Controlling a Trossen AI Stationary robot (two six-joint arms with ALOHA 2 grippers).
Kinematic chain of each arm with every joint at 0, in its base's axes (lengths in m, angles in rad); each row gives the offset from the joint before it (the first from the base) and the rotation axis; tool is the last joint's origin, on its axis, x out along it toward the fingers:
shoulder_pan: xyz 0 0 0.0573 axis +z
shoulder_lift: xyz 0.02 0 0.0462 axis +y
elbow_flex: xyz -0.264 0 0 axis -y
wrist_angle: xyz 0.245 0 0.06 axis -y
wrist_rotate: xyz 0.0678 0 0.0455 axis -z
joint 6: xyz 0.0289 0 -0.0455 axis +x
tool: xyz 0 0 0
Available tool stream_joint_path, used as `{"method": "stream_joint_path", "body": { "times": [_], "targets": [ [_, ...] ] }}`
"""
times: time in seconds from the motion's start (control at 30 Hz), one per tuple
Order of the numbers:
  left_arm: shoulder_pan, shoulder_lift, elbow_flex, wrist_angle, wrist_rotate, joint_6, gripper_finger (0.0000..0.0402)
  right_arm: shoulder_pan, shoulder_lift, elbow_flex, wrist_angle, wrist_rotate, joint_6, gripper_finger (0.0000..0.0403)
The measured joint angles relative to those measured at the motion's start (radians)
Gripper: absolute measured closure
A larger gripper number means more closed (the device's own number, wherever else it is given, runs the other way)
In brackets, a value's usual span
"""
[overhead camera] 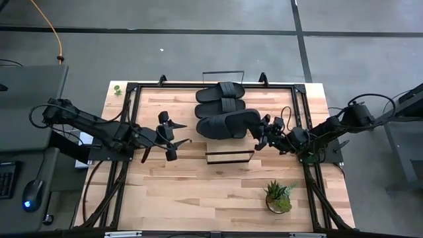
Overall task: Pick and place slides into the shelf
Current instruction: Put the black slide on the shelf
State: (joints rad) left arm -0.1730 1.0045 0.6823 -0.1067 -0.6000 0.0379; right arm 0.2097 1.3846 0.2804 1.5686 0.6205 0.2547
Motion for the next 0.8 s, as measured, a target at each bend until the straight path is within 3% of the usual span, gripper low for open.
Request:
{"method": "stream_joint_path", "body": {
  "times": [0.4, 0.6, 0.8],
  "targets": [
    [-0.112, 0.058, 0.001, 0.112, -0.028, 0.221, 0.0167, -0.022, 0.002, 0.035, 0.003, -0.072, 0.017, 0.0363],
    [-0.210, 0.158, 0.000, 0.140, -0.254, 0.470, 0.0167, -0.026, 0.002, 0.035, 0.003, -0.079, 0.017, 0.0369],
    [-0.277, 0.247, 0.000, 0.322, -0.499, 0.755, 0.0167, -0.027, 0.002, 0.035, -0.001, -0.099, 0.020, 0.0369]
  ]
}}
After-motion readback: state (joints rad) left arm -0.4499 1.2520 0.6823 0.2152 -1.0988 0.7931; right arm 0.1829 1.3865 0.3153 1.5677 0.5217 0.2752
